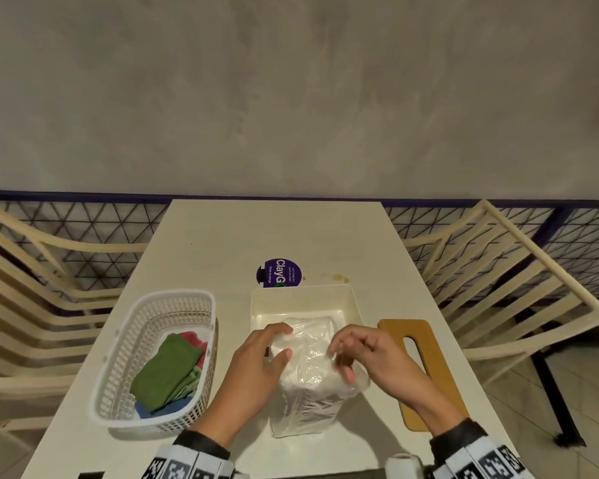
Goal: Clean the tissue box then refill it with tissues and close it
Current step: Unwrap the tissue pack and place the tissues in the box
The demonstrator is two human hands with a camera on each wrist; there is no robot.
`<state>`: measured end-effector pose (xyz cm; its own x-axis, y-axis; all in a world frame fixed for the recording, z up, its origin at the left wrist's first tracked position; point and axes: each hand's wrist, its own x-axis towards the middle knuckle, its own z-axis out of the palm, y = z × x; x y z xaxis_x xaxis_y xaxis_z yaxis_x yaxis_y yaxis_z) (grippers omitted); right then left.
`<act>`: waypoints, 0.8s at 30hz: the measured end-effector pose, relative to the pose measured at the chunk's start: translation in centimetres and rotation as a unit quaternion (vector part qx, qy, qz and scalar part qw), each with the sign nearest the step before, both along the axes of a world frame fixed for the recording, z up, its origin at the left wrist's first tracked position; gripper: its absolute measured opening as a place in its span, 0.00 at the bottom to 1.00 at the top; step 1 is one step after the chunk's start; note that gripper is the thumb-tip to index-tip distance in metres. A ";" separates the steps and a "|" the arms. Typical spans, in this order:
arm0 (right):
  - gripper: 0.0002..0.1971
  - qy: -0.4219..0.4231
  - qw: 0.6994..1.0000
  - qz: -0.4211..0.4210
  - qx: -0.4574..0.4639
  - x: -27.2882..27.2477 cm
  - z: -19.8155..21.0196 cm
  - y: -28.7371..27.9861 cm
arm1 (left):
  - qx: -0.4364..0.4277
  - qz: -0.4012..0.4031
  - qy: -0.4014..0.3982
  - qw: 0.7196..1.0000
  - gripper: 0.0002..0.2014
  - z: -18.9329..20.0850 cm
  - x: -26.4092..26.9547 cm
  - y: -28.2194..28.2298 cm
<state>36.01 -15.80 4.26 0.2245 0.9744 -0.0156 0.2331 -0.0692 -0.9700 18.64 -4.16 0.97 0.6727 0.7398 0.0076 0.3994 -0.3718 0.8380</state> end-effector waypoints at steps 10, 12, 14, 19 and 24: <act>0.06 -0.413 0.905 0.097 0.034 -1.7 0.5 0.3 | 0.028 0.001 0.067 0.997 0.27 1.2 2.0 -0.6; 0.07 -0.398 0.911 0.077 0.075 -1.4 0.7 0.4 | 0.028 0.008 0.087 0.996 0.28 1.2 2.3 -0.5; 0.06 -0.300 0.948 0.043 0.101 -0.4 0.9 -0.5 | 0.021 0.020 0.090 0.996 0.29 1.1 2.3 -0.2; 0.16 -0.323 0.946 0.012 -0.033 2.3 -2.5 -2.9 | 0.009 0.009 0.080 0.997 0.30 0.6 2.4 -0.4; 0.23 -0.430 0.898 0.016 -0.093 0.5 -1.5 -1.1 | 0.023 0.022 0.070 0.997 0.30 0.4 2.6 -0.4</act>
<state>36.50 -16.92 2.73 0.2036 0.9790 -0.0120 0.8948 -0.1910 -0.4036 21.26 -4.56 1.38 0.6362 0.7700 -0.0485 0.5277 -0.3885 0.7554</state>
